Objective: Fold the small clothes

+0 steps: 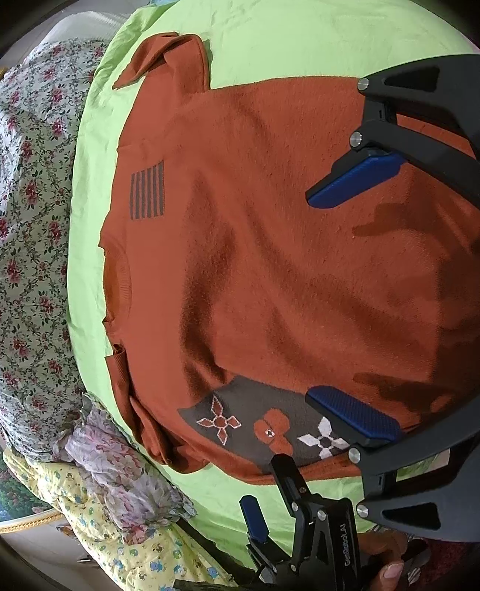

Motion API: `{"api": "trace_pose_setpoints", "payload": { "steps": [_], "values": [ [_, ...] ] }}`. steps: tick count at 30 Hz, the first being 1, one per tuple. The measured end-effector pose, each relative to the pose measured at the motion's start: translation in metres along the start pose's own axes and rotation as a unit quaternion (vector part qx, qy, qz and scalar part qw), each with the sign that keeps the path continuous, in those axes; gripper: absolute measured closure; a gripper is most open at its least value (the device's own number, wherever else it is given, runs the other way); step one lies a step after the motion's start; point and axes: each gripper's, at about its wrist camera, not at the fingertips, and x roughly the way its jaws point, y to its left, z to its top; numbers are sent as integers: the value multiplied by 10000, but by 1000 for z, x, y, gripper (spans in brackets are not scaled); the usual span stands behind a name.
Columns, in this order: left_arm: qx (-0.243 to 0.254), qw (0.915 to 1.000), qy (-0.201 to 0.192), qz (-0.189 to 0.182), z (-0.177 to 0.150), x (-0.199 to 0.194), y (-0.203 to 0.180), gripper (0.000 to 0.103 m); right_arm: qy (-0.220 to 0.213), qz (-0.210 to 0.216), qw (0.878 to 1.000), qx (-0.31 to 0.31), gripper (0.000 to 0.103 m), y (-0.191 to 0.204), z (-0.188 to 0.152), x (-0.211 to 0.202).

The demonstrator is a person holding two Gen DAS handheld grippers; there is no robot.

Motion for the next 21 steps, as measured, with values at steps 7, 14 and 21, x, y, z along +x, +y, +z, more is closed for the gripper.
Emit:
{"api": "trace_pose_setpoints", "payload": {
  "steps": [7,14,21],
  "values": [
    [69,9999,109,86,1,4,1,8,33,-5,10000,-30,6,-2,6,1],
    [53,9999,86,90,0,4,2,8,47,-24,10000,-48,6,-1,7,1],
    [9,9999,44,96,0,6,4,8,76,-50,9999,-70,6,-1,7,1]
  ]
}}
